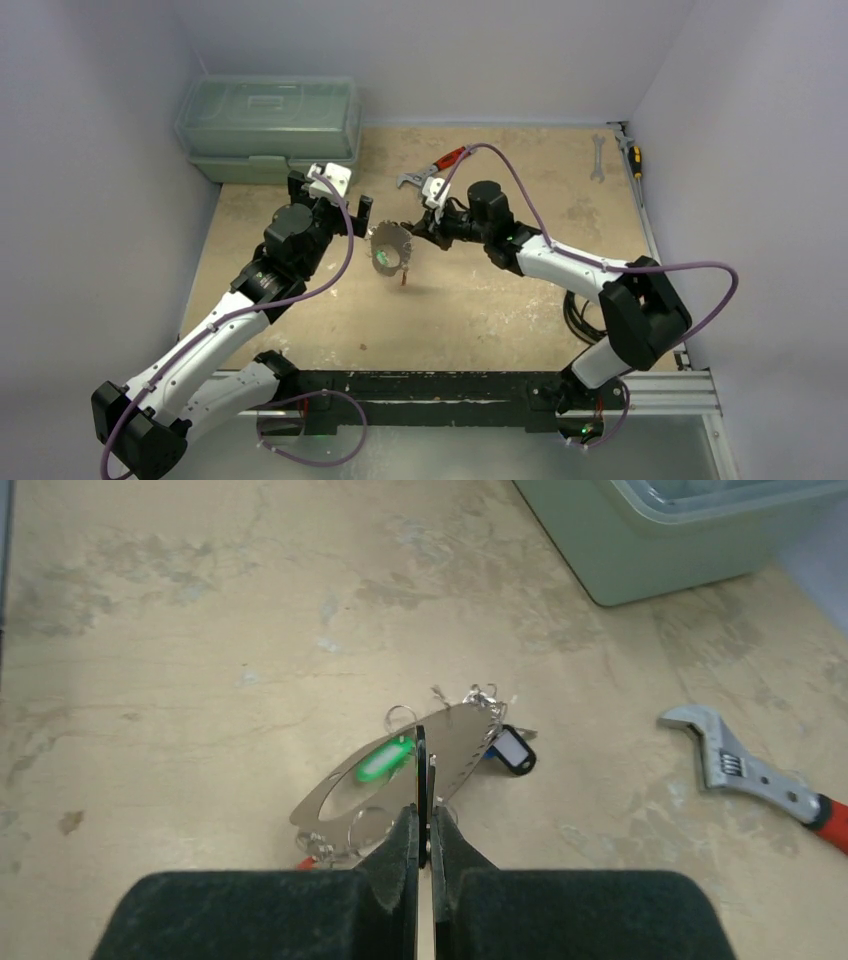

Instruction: Put the keys on the keyring

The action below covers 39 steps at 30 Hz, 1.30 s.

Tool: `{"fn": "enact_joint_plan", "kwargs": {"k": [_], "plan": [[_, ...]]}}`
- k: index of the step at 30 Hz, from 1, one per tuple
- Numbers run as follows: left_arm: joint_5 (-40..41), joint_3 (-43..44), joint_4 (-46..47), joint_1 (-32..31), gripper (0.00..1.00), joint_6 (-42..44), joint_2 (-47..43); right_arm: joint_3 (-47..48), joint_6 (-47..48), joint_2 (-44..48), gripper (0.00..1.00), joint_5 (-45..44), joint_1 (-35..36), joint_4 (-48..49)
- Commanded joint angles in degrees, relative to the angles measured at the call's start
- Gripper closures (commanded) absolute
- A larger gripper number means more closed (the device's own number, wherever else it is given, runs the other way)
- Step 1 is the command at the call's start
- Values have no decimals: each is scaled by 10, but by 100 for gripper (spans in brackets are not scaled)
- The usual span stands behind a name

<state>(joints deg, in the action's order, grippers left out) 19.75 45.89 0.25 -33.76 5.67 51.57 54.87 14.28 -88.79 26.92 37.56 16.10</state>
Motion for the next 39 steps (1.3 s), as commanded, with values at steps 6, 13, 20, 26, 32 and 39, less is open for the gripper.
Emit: {"fn": "enact_joint_plan", "kwargs": {"k": [6, 13, 20, 26, 32, 39], "plan": [[1, 25, 8, 2, 2, 9, -2, -84, -56, 67, 100, 24, 14, 77], [-1, 25, 8, 3, 2, 10, 5, -118, -221, 69, 99, -168, 15, 40], [-1, 26, 8, 3, 2, 9, 9, -221, -373, 89, 98, -216, 15, 64], [-2, 25, 8, 2, 2, 9, 14, -263, -481, 68, 92, -272, 15, 64], [-1, 25, 8, 2, 2, 10, 17, -262, -534, 30, 76, -280, 14, 31], [-1, 25, 7, 3, 2, 12, 19, -277, -552, 52, 59, -301, 15, 15]]}}
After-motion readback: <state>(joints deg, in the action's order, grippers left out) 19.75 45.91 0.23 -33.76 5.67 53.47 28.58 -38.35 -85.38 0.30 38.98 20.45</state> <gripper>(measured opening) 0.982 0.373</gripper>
